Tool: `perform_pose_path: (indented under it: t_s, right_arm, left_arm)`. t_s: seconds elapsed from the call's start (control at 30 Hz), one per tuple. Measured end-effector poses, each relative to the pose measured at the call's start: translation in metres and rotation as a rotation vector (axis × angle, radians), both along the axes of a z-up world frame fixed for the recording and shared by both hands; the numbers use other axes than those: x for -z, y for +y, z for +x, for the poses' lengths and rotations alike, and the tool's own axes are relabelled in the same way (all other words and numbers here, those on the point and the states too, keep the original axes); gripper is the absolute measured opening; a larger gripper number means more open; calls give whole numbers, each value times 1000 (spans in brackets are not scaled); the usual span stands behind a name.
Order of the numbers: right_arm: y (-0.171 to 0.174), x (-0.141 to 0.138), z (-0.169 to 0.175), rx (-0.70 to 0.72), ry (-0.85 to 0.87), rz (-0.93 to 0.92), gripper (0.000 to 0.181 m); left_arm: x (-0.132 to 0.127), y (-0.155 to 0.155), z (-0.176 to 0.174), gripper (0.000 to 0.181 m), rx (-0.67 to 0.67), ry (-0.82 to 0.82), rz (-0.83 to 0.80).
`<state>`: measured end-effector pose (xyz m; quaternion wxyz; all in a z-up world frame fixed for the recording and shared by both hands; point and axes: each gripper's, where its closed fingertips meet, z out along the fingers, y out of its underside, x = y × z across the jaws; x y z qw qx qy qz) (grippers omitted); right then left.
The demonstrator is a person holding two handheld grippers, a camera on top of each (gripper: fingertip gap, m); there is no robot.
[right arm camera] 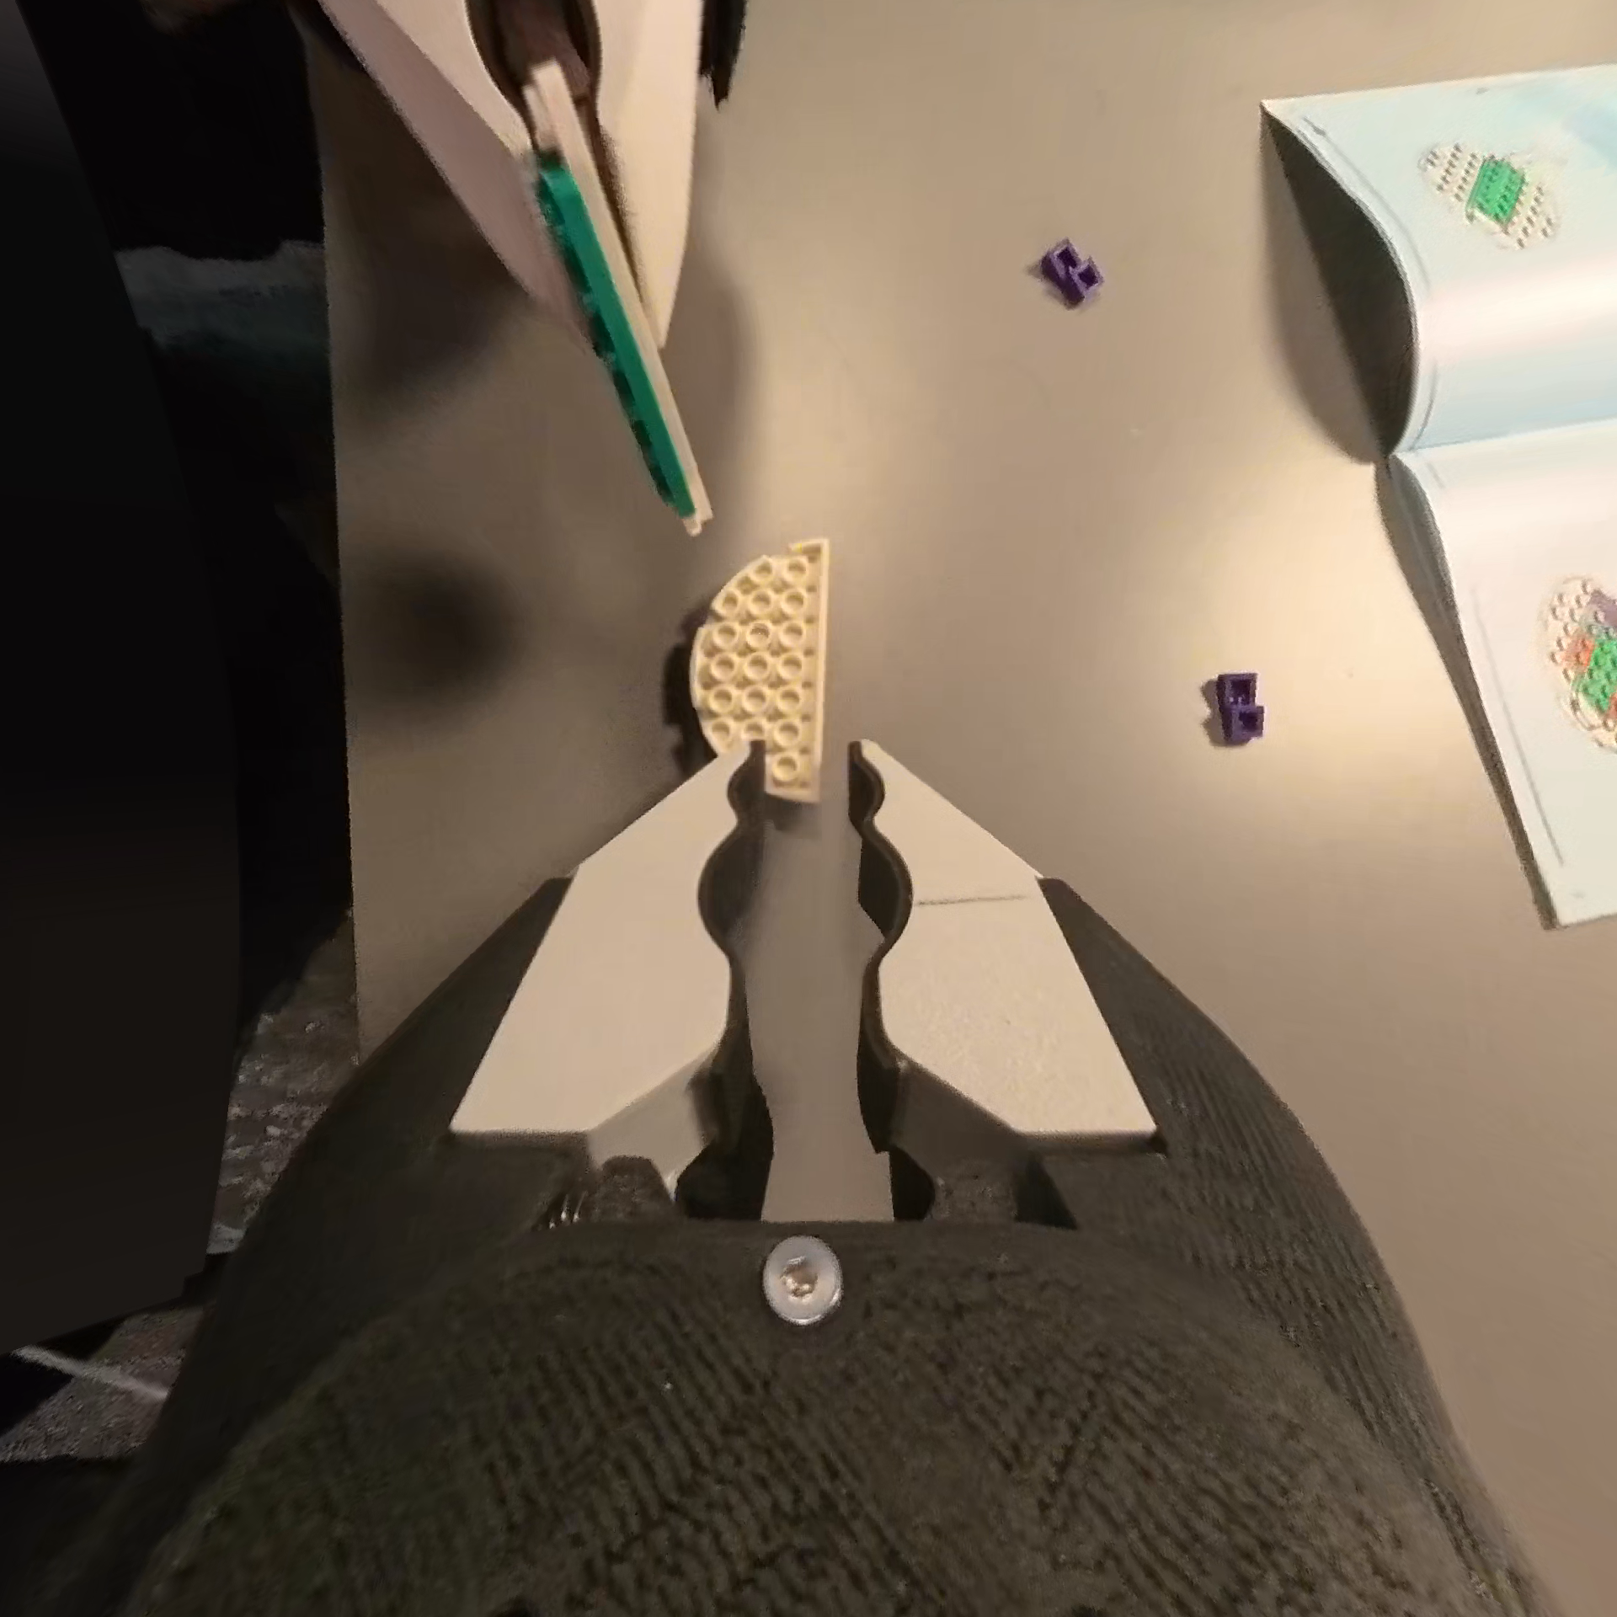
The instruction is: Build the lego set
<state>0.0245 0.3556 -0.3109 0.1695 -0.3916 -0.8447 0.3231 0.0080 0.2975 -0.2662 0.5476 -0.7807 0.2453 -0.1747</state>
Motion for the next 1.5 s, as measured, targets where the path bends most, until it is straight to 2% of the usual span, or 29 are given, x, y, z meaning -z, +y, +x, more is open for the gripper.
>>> perform_pose_path:
  t_s: [0.2, 0.27, 0.43, 0.53, 0.63, 0.8, 0.97, 1.1, 1.3, 1.5]
  right_arm:
    - [-26, -5, 5, -127, 24, 43, 44]
    - [-31, -4, 4, -123, 16, 69, 51]
    - [-33, 0, 0, -139, 46, 191, 53]
    - [-33, 3, -1, -126, 45, 223, 48]
    - [-31, 5, -3, -64, 50, 213, 27]
    - [-18, -1, -8, 128, 147, 134, 8]
    - [-4, -6, -4, 371, 73, -279, 9]
    - [20, -10, 0, 502, 32, -487, 8]
    - [39, -6, 4, 563, -8, -505, 10]
    - [52, 0, 0, 622, 4, -420, 13]
  left_arm:
    - [2, -5, -8, 5, -37, 1, -19]
    - [1, -6, -10, 5, -47, 1, -20]
    - [2, -9, -10, 5, -50, -1, -27]
    - [3, -11, -9, 5, -46, -3, -31]
    - [3, -12, -9, 5, -49, -6, -32]
    - [0, -13, -9, 5, -53, -28, -24]
    - [-3, -11, -5, 5, -39, -40, -23]
    - [-4, -8, -2, 5, -35, -39, -28]
    - [-5, 5, -2, 5, -39, -57, -47]
    - [-1, 37, -11, 5, -76, -35, -136]
